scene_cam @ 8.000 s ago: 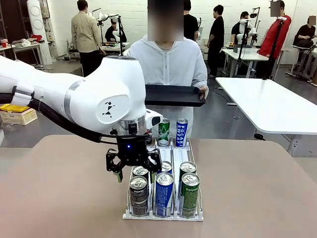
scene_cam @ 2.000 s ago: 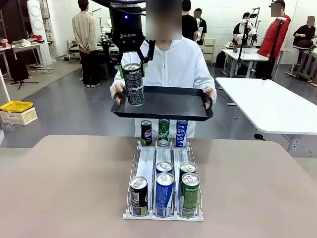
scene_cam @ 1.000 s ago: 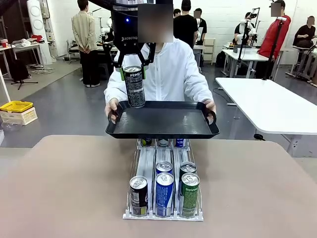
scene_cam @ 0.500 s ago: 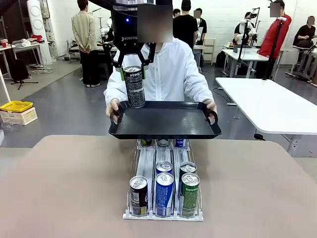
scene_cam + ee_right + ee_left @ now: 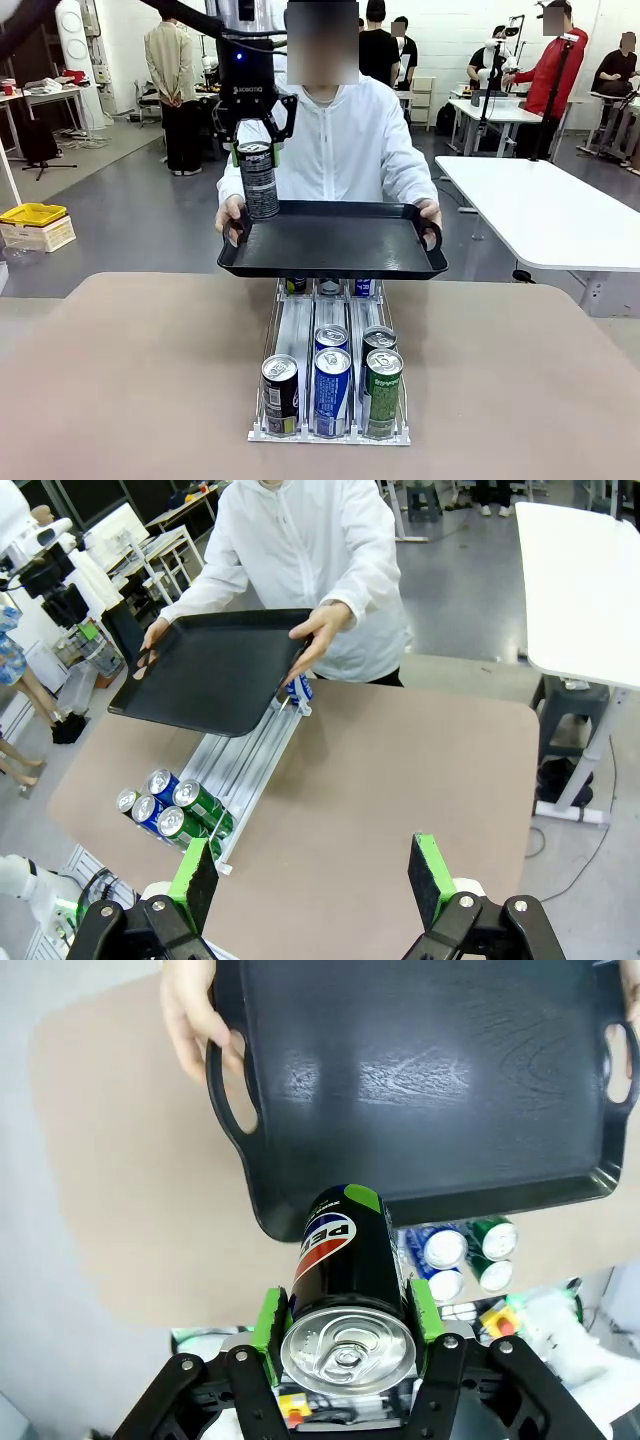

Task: Retrieve and hand over the desired beverage to the person.
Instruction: Place the picked can on the Handle tray extended by the person.

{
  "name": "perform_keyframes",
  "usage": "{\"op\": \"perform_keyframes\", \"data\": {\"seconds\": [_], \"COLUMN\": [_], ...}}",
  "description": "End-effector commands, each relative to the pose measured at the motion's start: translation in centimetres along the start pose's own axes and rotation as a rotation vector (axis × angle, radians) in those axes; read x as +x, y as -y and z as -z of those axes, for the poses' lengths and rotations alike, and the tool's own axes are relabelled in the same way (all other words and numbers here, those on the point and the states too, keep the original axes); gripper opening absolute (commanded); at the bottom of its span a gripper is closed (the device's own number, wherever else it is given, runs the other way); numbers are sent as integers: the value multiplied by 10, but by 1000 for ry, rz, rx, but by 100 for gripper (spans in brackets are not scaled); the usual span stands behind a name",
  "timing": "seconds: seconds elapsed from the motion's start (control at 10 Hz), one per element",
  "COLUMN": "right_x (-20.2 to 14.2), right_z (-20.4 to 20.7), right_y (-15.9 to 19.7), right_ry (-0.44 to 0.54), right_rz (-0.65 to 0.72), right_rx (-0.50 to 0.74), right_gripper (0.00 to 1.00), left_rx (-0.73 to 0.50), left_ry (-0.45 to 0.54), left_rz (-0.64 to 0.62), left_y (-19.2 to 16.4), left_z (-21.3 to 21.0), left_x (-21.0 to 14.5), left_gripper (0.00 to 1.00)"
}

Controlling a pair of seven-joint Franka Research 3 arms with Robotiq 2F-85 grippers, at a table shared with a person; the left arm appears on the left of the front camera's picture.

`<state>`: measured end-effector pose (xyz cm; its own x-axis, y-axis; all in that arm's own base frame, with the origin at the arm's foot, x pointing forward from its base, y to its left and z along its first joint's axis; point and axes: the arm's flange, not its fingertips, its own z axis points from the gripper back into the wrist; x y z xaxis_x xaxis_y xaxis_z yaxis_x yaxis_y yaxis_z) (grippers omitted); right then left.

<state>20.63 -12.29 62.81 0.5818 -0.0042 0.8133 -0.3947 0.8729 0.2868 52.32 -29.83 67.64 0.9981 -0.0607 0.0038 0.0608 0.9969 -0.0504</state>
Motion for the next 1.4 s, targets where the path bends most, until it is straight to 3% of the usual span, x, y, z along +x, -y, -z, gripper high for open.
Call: {"op": "perform_keyframes", "data": {"seconds": [0.0, 0.4, 0.9, 1.3], "right_x": [-1, -1, -1, -1], "right_z": [2, 2, 2, 2], "right_y": [1, 1, 1, 1], "right_ry": [0, 0, 0, 0], "right_rz": [2, 2, 2, 2], "right_rx": [2, 2, 2, 2], "right_gripper": [100, 100, 100, 100], "left_rx": [-11, -36, 36, 38], "left_ry": [-51, -71, 47, 5], "left_rz": [43, 11, 22, 40], "left_y": [-6, -13, 4, 13], "left_z": [-17, 13, 60, 77], "left_x": [49, 98, 100, 101], "left_gripper": [59, 59, 59, 59]}}
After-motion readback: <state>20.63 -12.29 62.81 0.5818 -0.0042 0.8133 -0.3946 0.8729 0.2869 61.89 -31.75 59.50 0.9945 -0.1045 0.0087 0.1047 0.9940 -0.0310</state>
